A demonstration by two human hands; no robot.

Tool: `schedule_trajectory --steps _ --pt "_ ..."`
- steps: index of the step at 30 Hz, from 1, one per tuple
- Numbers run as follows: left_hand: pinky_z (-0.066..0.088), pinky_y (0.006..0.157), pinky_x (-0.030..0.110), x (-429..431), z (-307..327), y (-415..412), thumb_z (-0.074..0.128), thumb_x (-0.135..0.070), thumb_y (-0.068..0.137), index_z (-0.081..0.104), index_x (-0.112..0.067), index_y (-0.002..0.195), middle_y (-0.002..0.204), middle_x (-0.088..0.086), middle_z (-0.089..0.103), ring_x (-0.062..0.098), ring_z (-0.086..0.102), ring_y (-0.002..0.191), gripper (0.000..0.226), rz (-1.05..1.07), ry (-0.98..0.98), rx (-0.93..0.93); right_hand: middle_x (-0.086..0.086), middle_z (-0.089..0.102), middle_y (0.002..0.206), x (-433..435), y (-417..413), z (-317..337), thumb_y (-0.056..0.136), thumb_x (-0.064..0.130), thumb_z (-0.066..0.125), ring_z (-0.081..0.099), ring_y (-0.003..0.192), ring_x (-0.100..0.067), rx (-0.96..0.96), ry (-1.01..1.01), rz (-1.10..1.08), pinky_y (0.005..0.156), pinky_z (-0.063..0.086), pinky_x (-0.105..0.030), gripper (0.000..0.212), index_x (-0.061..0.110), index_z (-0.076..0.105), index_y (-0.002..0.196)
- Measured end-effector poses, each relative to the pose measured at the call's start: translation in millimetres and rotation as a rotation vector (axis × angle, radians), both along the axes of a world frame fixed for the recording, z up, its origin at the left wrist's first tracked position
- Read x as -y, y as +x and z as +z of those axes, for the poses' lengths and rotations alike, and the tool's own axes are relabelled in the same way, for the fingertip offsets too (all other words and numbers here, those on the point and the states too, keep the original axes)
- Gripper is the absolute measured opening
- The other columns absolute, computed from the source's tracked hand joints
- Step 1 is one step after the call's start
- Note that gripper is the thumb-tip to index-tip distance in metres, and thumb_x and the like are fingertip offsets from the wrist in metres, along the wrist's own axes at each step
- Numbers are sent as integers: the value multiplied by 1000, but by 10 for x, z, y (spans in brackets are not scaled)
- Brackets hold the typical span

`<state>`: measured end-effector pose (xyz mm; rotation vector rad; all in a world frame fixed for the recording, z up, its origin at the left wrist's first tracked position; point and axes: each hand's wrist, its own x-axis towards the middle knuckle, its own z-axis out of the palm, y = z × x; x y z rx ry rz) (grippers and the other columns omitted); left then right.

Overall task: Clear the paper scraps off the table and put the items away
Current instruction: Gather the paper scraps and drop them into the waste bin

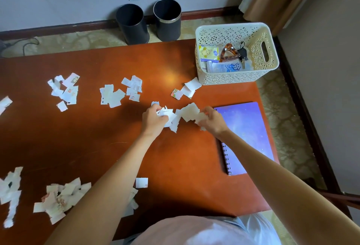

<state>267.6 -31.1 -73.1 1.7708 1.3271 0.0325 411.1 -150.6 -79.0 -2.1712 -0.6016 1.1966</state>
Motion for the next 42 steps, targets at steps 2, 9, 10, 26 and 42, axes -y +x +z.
schedule_trajectory --steps 2,9,10,26,42 --pt "47 68 21 3 19 26 65 -6 83 49 1 123 121 17 56 28 56 111 44 -3 0 18 -11 59 83 -89 32 6 81 -5 56 56 63 -22 34 -9 60 61 49 -30 50 11 41 126" --pt "48 81 34 151 -65 232 76 -12 74 48 1 117 119 19 58 32 56 110 53 -146 -34 -145 -28 64 105 -348 74 -28 85 -1 53 65 79 -35 162 -179 300 72 54 -39 50 8 34 131" --pt "49 85 36 185 -89 251 75 -11 75 47 1 117 120 19 59 33 56 111 52 -150 -21 -174 -27 63 107 -353 67 -33 85 -1 53 64 81 -34 185 -194 293 68 52 -36 45 5 38 127" --pt "32 48 18 49 -55 151 58 -4 83 53 -5 80 81 10 53 25 51 77 6 -85 60 -37 -6 49 63 -199 60 2 76 -6 54 44 50 -16 -50 -14 -97 44 37 -23 15 2 60 87" --pt "37 51 10 872 669 895 64 -3 79 61 -9 88 72 2 60 19 52 71 11 -154 -95 418 -10 61 58 1081 51 708 66 -3 61 43 41 -16 40 254 -734 48 38 -25 14 10 56 66"
